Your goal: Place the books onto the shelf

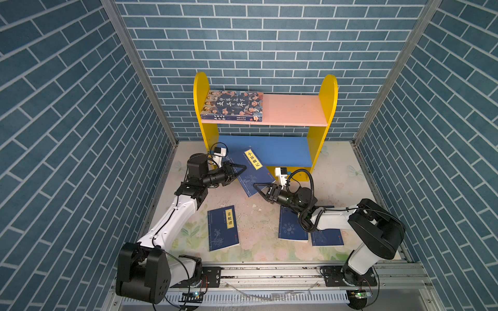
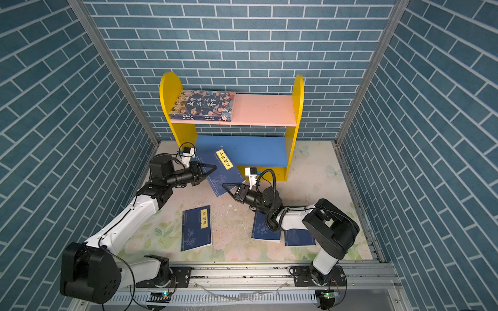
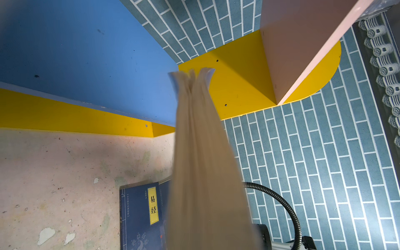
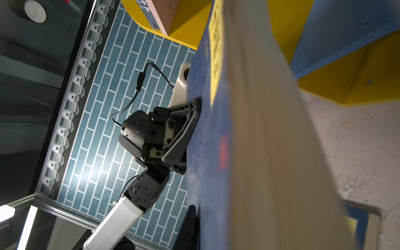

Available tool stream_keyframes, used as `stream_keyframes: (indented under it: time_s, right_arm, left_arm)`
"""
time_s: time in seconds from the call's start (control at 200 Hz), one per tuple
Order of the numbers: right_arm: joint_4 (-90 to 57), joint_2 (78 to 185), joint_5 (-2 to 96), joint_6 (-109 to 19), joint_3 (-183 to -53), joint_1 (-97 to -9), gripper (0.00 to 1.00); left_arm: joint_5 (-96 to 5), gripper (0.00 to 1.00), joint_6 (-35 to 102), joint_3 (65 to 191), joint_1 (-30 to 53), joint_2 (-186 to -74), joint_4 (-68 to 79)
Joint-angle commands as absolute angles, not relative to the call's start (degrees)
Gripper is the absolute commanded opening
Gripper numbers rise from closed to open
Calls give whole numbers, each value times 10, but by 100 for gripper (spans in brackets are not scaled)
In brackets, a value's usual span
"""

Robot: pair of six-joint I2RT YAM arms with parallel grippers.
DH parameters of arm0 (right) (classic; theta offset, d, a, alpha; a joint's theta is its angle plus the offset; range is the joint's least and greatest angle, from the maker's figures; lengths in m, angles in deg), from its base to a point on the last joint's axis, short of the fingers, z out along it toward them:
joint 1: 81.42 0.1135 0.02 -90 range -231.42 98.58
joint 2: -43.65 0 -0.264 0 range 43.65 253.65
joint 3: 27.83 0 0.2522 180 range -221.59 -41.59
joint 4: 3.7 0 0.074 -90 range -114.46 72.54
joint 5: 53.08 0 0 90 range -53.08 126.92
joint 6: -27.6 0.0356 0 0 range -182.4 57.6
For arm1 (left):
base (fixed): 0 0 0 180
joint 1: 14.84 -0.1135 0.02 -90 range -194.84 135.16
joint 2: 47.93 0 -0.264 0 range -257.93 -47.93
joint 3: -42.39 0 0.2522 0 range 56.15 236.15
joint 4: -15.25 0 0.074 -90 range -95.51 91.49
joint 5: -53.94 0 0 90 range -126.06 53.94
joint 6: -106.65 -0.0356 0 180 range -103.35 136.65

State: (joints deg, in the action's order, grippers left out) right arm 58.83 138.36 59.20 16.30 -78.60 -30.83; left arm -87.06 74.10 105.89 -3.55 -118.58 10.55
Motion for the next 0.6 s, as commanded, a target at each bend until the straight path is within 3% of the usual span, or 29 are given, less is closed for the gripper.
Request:
stream_keyframes:
  time_s: [0.0,0.06,0.155,0.3,0.415,0.595]
  right_arm:
    - [623,1388,596,152,-803,-314,2]
    - [623,1390,608,150,-800,-320,0]
    - [622,1393,650,151,-804,-335,0]
    - [607,1389,716,156,-803,-361,0]
    - [598,1382,772,162,-801,-381,0]
    - [579,1374,847,173,-806,-405,0]
  left_arm:
    - [-879,5,739,1040,-40,-1167,120]
    - [-879,12,734,1031,-45,-1163,116]
    - [-882,35,712,1020,-62,-1152,103]
    - [-906,62,658,1012,-109,-1134,73]
    - [-938,72,648,1008,-139,-1128,81]
    - [-975,75,593,1019,-143,-1123,43]
